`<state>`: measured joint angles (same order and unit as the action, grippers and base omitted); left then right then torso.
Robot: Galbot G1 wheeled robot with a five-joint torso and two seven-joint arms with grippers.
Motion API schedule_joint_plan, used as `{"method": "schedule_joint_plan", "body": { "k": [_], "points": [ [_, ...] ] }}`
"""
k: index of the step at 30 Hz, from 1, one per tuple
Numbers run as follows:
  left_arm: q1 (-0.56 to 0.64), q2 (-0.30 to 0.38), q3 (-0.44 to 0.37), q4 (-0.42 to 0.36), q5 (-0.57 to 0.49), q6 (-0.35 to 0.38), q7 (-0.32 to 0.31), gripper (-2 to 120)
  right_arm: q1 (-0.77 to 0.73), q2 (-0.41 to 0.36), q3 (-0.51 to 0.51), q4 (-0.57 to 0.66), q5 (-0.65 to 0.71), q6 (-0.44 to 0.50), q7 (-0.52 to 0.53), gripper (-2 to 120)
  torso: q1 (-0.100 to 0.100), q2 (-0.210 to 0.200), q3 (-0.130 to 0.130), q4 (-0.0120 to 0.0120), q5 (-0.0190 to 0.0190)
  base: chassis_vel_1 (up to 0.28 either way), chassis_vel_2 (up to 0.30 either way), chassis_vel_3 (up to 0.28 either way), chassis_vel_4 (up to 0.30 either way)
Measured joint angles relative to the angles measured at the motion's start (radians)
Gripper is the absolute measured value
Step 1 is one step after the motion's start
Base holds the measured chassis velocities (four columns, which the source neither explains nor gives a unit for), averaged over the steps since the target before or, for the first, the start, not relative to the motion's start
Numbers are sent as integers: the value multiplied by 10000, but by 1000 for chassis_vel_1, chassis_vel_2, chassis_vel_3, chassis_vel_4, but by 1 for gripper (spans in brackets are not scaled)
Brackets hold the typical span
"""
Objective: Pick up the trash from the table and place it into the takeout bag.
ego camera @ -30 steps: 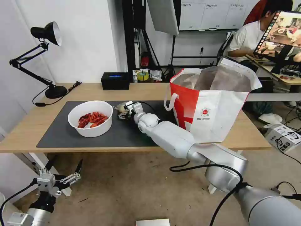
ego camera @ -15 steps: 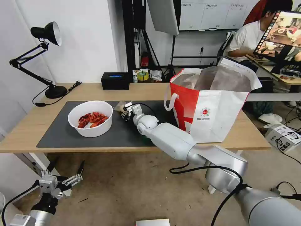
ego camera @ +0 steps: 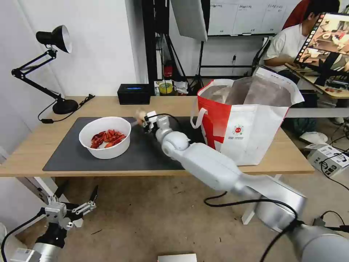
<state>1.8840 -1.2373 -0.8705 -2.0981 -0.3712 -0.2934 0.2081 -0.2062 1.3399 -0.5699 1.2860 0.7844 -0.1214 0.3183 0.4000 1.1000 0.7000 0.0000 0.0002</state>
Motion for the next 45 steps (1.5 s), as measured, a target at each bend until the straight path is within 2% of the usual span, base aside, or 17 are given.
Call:
{"method": "schedule_joint_plan", "body": {
  "k": [2,4,5,7,8,11,16,19,20,23,27,37,39,40,42,44,45],
  "points": [
    [11,-6,8,-7,15,4,-4,100,-140,-260,80,449,-253,156,113,8,0,0,0,-2,-1,0,0,0,0],
    [39,-5,16,-24,56,11,-16,100,-593,-928,329,1715,-661,526,413,8,-1,-1,0,-2,1,0,0,0,0],
    [39,-5,16,-24,56,11,-16,100,-593,-928,329,1715,-661,526,413,8,-1,-1,0,-2,1,0,0,0,0],
    [93,4,-20,-71,68,17,-42,100,-1065,-1526,627,2856,-740,810,727,8,-1,0,0,-1,1,0,0,0,0],
    [93,4,-20,-71,68,17,-42,100,-1065,-1526,627,2856,-740,810,727,8,-1,0,0,-1,1,0,0,0,0],
    [166,-48,-48,-136,144,20,-71,100,-1624,-2197,1219,4188,-759,949,1159,8,-1,0,-1,-1,1,0,0,0,0],
    [177,-119,-10,-188,225,19,-150,100,-1952,-2869,1934,5147,-680,949,1237,8,-1,0,-1,1,0,0,0,0,0],
    [182,-145,36,-254,259,23,-271,100,-2145,-3815,2715,5882,-39,666,1258,8,-1,0,0,-2,2,0,0,0,0],
    [182,-145,36,-254,259,23,-271,100,-2145,-3815,2715,5882,-39,666,1258,8,-1,0,0,-2,2,0,0,0,0],
    [179,-128,43,-269,262,24,-289,100,-2214,-4536,3311,6280,628,411,1359,7,-1,0,0,-2,0,0,0,0,0],
    [181,-123,76,-339,262,27,-292,100,-2299,-5049,3918,6413,1183,95,1727,7,-1,0,0,0,0,0,0,0,0],
    [197,-115,172,-397,339,29,-287,100,-2596,-5721,4565,6378,1610,-794,2202,7,0,0,0,-1,0,0,0,0,0],
    [200,-116,211,-423,352,29,-284,100,-2615,-5836,4618,6441,1696,-1084,2247,16,-1,0,0,-1,-2,0,0,0,0],
    [200,-116,211,-423,352,29,-284,100,-2615,-5836,4618,6441,1696,-1084,2247,16,-1,0,0,-1,-2,0,0,0,0],
    [186,-110,225,-431,372,29,-360,100,-2565,-5872,4623,6449,1803,-1169,2299,26,-1,0,0,0,-2,0,0,0,0],
    [172,-103,226,-429,374,29,-412,100,-2532,-5878,4624,6441,1835,-1176,2329,29,-1,0,0,1,-2,0,0,0,0],
    [167,-90,225,-413,375,29,-439,100,-2510,-5886,4624,6433,1882,-1181,2375,36,-1,0,0,1,-3,0,0,0,0]
  ]
}}
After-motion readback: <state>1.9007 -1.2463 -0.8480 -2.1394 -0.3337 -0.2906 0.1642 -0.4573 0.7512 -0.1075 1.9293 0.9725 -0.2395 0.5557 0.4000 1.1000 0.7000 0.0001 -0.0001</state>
